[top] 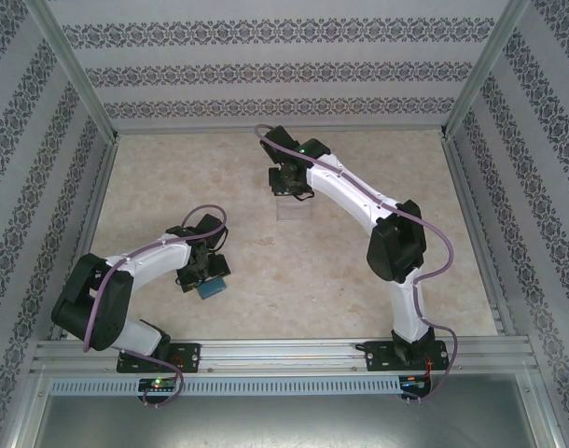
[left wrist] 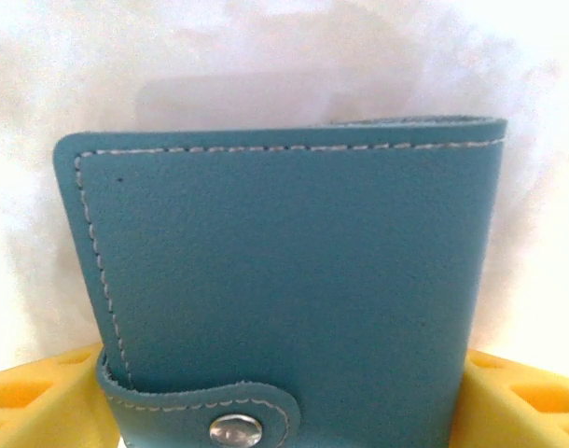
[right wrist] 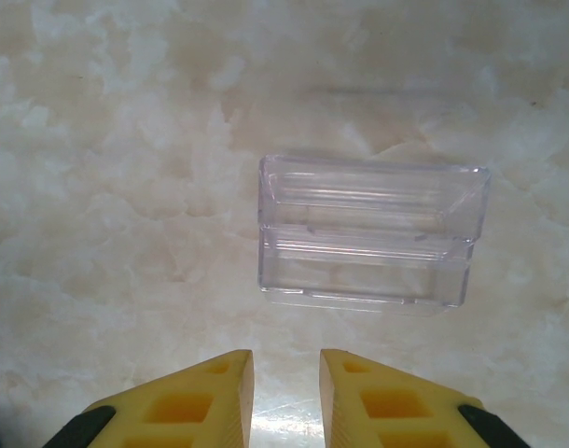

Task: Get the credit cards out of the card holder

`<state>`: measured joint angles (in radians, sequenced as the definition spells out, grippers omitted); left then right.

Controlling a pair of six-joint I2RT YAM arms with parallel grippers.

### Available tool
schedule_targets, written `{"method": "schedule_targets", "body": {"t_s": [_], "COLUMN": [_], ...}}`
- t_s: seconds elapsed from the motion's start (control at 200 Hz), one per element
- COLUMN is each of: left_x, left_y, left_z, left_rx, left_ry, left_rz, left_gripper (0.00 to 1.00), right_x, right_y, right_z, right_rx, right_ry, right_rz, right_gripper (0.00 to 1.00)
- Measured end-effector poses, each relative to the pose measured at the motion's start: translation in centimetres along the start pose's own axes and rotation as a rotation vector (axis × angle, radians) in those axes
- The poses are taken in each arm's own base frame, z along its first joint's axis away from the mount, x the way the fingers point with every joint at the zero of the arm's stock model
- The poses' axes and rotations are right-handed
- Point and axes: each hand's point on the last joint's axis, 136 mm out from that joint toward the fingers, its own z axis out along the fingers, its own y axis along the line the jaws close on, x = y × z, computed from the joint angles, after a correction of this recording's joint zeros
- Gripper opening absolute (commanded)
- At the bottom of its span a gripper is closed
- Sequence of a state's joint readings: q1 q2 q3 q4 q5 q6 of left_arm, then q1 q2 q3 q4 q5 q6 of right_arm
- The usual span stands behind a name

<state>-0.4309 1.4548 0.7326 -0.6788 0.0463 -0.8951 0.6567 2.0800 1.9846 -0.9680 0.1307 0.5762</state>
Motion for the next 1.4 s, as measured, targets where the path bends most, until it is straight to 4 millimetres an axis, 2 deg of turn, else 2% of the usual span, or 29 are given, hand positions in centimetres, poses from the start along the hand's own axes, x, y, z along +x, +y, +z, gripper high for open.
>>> {"method": "schedule_targets", "body": {"t_s": [0.16,0.325,0.465,0.754,0.934,1.049,1.174,1.294,1.399], "left_x": [0.0,0.1,0.2,1.5,2.6,2.9,3.1,3.3,3.4], "left_y": [-0.3,-2.6,-5.8,-14.2,-17.9,-18.6,-18.9,-19.0,-18.7], "left_z": [-0.1,-0.4,-0.7,-0.7,-0.1,0.0,0.0,0.0,-0.2], "left_rx": [0.006,0.033,0.057,0.107,0.115,0.095,0.083,0.081,0.067], "left_ry": [0.003,0.016,0.021,0.025,0.033,0.042,0.051,0.052,0.054], "left_rz": [0.010,0.079,0.162,0.343,0.424,0.451,0.467,0.482,0.489], "left_gripper": [0.76,0.76,0.76,0.78,0.78,0.80,0.88,0.93,0.93], "right_x": [0.6,2.1,3.8,8.2,10.5,11.9,13.0,13.7,14.0], "right_y": [-0.5,-1.7,-3.4,-8.3,-10.8,-11.6,-12.1,-12.2,-12.3], "right_z": [-0.7,-1.9,-2.7,-3.0,-3.2,-3.2,-3.1,-3.1,-3.0], "right_rx": [0.001,-0.001,-0.023,-0.076,-0.077,-0.078,-0.082,-0.090,-0.094], "right_ry": [0.002,0.008,0.019,0.060,0.071,0.076,0.081,0.084,0.088], "right_rz": [0.000,0.003,0.031,0.143,0.204,0.220,0.239,0.246,0.246], "right_gripper": [0.26,0.27,0.27,0.29,0.29,0.30,0.30,0.30,0.30]}}
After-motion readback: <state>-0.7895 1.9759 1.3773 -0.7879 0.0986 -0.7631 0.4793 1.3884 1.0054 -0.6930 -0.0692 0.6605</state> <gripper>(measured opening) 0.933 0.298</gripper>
